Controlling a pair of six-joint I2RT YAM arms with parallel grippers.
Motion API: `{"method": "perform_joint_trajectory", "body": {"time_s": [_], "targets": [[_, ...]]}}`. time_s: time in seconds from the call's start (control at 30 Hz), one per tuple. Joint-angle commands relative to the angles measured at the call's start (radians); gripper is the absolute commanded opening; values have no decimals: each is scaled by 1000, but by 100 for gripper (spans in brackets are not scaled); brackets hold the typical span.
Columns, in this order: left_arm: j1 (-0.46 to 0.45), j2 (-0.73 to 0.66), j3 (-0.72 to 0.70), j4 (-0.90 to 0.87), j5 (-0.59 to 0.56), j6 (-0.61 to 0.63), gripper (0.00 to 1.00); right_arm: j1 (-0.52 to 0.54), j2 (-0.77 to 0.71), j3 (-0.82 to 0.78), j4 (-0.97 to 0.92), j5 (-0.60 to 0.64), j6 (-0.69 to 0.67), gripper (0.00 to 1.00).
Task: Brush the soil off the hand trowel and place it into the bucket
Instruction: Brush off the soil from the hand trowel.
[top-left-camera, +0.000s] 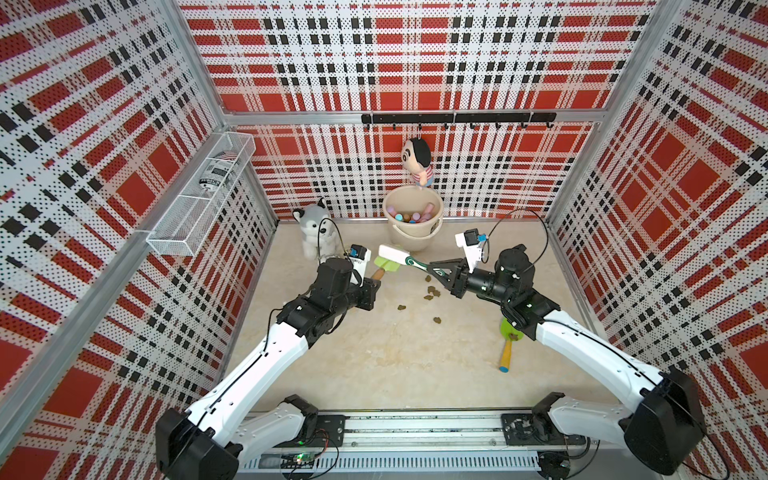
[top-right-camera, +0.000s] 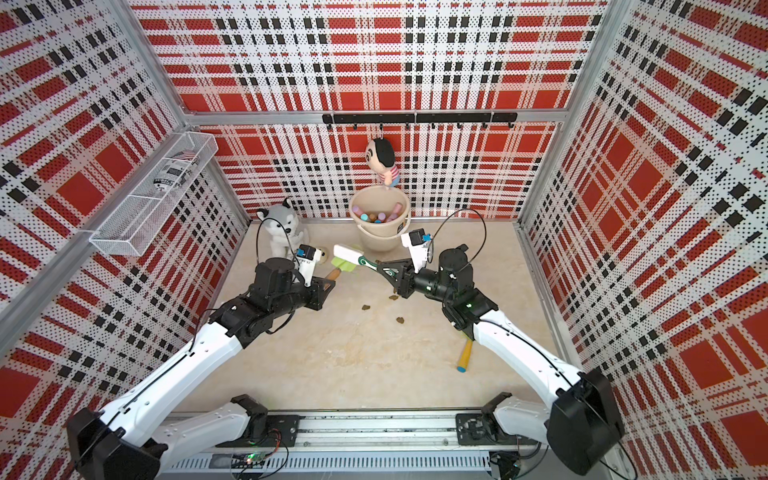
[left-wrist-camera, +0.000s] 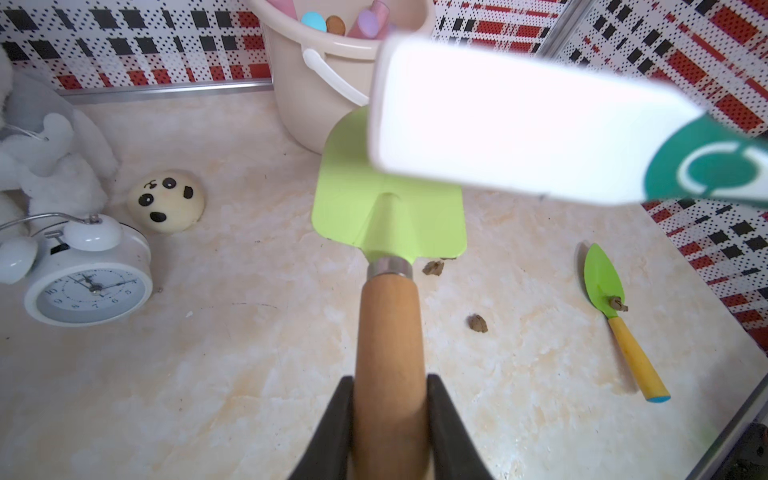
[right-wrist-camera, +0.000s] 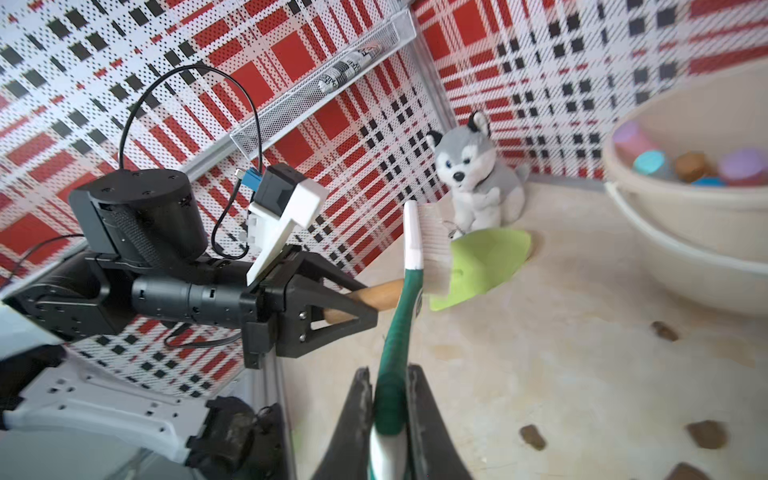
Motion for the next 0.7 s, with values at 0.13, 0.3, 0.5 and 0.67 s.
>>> {"method": "perform_joint_trajectory", "body": {"time_s": [0.13,0.3,0.5,0.67], "targets": [[-4,-29,-7,77,-17,12,0,-54,72,-50,322,-87,324,0],[-4,-38,-4,72,-31,-6,0,-130,85,-94,411,-103,403,0],[-4,-59,0,84,-24,-32,0,-290,28,-161,463,-102,469,0],[-8,-45,19,142,-5,-121,0,-395,-95,-187,369,-14,387,0]]}}
